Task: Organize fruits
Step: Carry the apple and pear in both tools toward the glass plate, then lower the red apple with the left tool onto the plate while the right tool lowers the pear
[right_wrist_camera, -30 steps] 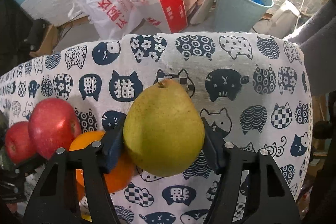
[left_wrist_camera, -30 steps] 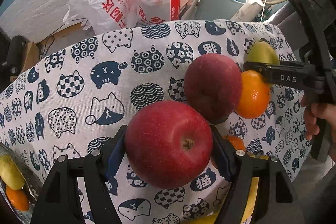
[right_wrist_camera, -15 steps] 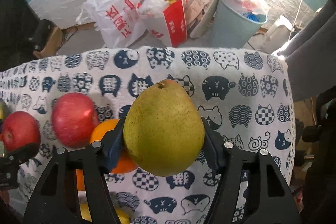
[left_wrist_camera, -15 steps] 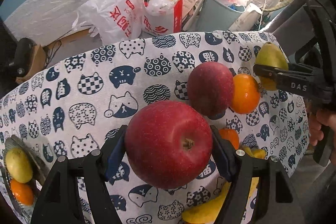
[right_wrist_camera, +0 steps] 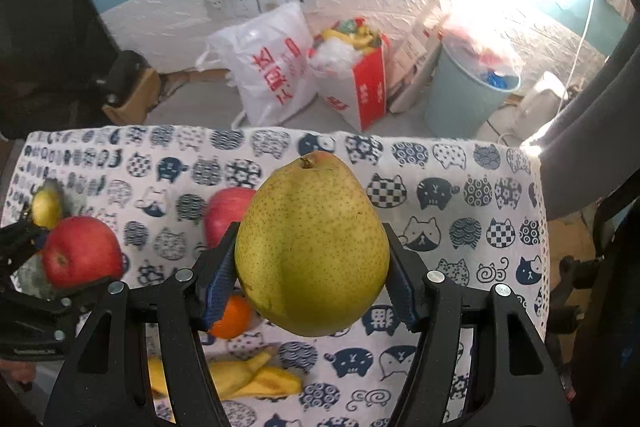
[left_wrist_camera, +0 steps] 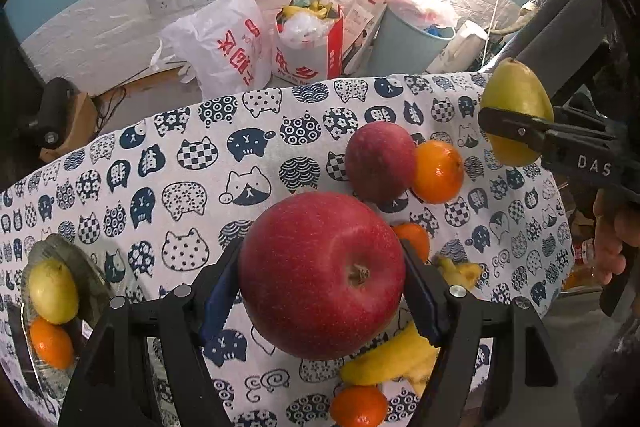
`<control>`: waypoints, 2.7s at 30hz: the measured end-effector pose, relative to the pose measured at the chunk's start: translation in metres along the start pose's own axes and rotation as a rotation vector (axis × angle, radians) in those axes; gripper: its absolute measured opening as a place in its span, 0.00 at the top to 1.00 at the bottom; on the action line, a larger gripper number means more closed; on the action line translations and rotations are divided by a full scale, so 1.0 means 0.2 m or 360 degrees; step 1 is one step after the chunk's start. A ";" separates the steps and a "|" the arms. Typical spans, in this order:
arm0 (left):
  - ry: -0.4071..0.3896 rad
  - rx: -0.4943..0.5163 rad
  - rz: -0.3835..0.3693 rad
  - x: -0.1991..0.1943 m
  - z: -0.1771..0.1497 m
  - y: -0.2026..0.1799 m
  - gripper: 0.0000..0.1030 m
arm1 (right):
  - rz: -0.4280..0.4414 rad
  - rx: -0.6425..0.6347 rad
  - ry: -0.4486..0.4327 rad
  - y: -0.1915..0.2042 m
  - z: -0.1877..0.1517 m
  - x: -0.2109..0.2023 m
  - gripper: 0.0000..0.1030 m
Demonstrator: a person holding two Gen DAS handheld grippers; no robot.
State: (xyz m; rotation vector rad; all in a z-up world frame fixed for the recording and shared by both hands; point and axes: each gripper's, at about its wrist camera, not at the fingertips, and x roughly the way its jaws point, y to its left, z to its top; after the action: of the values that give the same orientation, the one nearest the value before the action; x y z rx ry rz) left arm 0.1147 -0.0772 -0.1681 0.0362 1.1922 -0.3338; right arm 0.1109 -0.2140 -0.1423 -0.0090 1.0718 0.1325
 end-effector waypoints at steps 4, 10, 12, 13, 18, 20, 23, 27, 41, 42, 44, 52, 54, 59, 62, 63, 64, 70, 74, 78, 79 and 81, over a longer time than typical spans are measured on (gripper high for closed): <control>-0.0041 0.0020 0.0017 -0.07 -0.03 0.00 0.27 | 0.0033 -0.0018 -0.0043 0.05 0.00 -0.07 0.37; -0.0098 -0.0003 0.0009 -0.18 -0.06 0.04 0.27 | 0.0083 -0.0057 -0.0095 0.13 0.00 -0.17 0.37; -0.0117 -0.0006 0.0014 -0.22 -0.07 0.05 0.27 | 0.0100 -0.0068 -0.0111 0.15 0.00 -0.20 0.37; -0.0128 -0.0008 0.0018 -0.24 -0.08 0.05 0.27 | 0.0106 -0.0072 -0.0117 0.17 0.00 -0.21 0.37; -0.0165 -0.0027 0.0011 -0.32 -0.11 0.08 0.27 | 0.0140 -0.0111 -0.0146 0.24 -0.01 -0.27 0.37; -0.0180 -0.0032 0.0013 -0.35 -0.12 0.10 0.27 | 0.0152 -0.0131 -0.0157 0.27 -0.01 -0.29 0.37; -0.0196 -0.0041 0.0019 -0.39 -0.14 0.12 0.27 | 0.0172 -0.0154 -0.0169 0.31 -0.01 -0.31 0.37; -0.0213 -0.0064 0.0026 -0.43 -0.17 0.16 0.27 | 0.0205 -0.0189 -0.0192 0.38 0.00 -0.35 0.37; -0.0241 -0.0202 0.0071 -0.53 -0.32 0.38 0.27 | 0.0329 -0.0337 -0.0194 0.68 -0.01 -0.36 0.37; -0.0241 -0.0217 0.0076 -0.54 -0.33 0.40 0.27 | 0.0339 -0.0354 -0.0187 0.71 -0.01 -0.35 0.37; -0.0237 -0.0245 0.0083 -0.55 -0.36 0.44 0.27 | 0.0356 -0.0373 -0.0178 0.76 -0.01 -0.34 0.37; -0.0240 -0.0334 0.0128 -0.57 -0.46 0.61 0.27 | 0.0453 -0.0448 -0.0129 1.00 -0.01 -0.28 0.37; -0.0238 -0.0355 0.0146 -0.58 -0.49 0.66 0.27 | 0.0476 -0.0460 -0.0114 1.05 -0.02 -0.26 0.37; -0.0223 -0.0412 0.0169 -0.58 -0.57 0.76 0.27 | 0.0517 -0.0496 -0.0076 1.17 -0.02 -0.21 0.37; -0.0212 -0.0441 0.0196 -0.57 -0.62 0.83 0.27 | 0.0536 -0.0527 -0.0051 1.26 -0.03 -0.17 0.37; -0.0206 -0.0448 0.0206 -0.56 -0.63 0.85 0.27 | 0.0541 -0.0538 -0.0045 1.29 -0.03 -0.16 0.37; -0.0192 -0.0464 0.0220 -0.55 -0.65 0.87 0.27 | 0.0547 -0.0548 -0.0039 1.31 -0.04 -0.15 0.37; -0.0120 -0.0554 0.0237 -0.50 -0.73 0.99 0.27 | 0.0587 -0.0586 0.0027 1.45 -0.06 -0.07 0.37; -0.0094 -0.0584 0.0250 -0.47 -0.77 1.04 0.27 | 0.0600 -0.0608 0.0062 1.51 -0.09 -0.01 0.37; -0.0067 -0.0602 0.0260 -0.43 -0.80 1.07 0.27 | 0.0603 -0.0632 0.0103 1.56 -0.12 0.05 0.37; -0.0056 -0.0612 0.0257 -0.42 -0.80 1.08 0.27 | 0.0602 -0.0635 0.0114 1.57 -0.12 0.06 0.37; -0.0032 -0.0639 0.0245 -0.39 -0.82 1.10 0.27 | 0.0598 -0.0639 0.0137 1.59 -0.14 0.10 0.37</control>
State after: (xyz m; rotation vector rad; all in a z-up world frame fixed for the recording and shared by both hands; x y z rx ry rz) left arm 0.0005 0.1838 -0.1901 -0.2227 1.2102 0.0436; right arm 0.0604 0.1012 -0.1552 -0.1770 1.1091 0.6903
